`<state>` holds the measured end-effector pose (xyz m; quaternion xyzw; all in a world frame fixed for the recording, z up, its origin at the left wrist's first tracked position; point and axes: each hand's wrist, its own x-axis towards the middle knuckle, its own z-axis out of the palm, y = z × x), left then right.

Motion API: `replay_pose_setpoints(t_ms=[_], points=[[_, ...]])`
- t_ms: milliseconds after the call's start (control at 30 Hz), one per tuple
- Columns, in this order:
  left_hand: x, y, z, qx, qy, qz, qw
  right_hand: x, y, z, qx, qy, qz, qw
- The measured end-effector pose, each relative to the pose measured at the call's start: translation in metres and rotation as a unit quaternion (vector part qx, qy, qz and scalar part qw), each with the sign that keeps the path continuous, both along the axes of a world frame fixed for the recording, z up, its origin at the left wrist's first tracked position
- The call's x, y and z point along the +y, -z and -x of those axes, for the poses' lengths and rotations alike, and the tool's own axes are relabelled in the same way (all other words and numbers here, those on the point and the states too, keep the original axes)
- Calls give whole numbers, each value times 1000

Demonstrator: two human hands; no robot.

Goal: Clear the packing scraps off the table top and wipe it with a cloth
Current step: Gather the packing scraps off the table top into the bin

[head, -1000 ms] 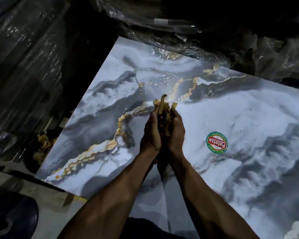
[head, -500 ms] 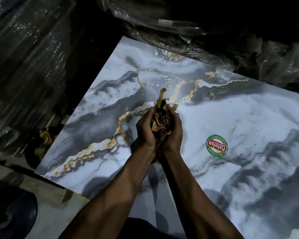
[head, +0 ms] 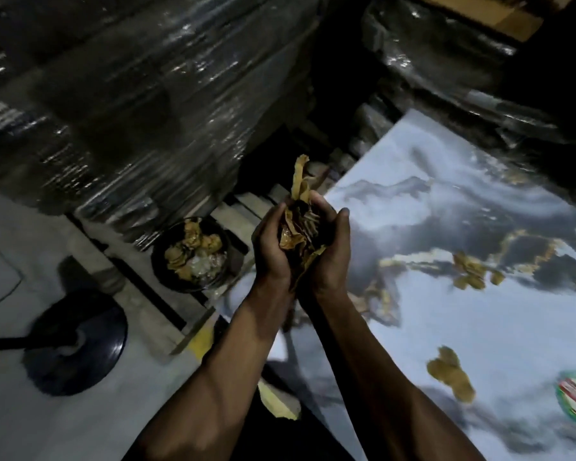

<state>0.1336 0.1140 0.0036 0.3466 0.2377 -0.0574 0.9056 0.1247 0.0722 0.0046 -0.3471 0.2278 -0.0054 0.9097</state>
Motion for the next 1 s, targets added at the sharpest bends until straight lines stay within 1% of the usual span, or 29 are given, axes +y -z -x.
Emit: replay_pose_setpoints(t_ms=[33, 67, 133, 167, 233, 300, 367, 433, 567, 667, 700, 833, 933, 1000], points=[[22, 4, -9, 9, -20, 22, 1000, 22, 4, -8, 5, -13, 7, 1000], [41, 5, -14, 20, -14, 20, 1000, 35, 8, -15, 29, -10, 25, 999], [94, 24, -30, 36, -6, 29, 999, 84, 19, -32, 37, -51, 72, 995], [123, 34, -36, 59, -5, 11, 998, 109, 24, -42, 38, -75, 80, 993], [167, 62, -50, 114, -22, -26, 993, 148, 43, -60, 52, -92, 99, 989], [206, 81, -67, 166, -53, -42, 984, 188, 60, -77, 97, -110, 109, 983], [234, 102, -78, 217, -61, 1, 974, 222, 82, -90, 158, -127, 115, 973], [251, 126, -83, 247, -72, 51, 965, 245, 109, -97, 195, -125, 107, 967], [278, 182, -96, 305, -130, 84, 940, 273, 180, -109, 256, -128, 93, 954], [292, 226, -99, 342, -117, 30, 932, 292, 226, -116, 292, -150, 68, 942], [296, 237, -98, 345, -118, 31, 931, 297, 240, -119, 304, -161, 65, 937], [318, 288, -106, 353, -127, -13, 927, 314, 289, -133, 339, -200, 99, 914], [339, 328, -114, 375, -104, -78, 918, 313, 304, -146, 369, -220, 99, 898], [353, 348, -115, 382, -96, -124, 911, 306, 309, -153, 369, -241, 102, 892]])
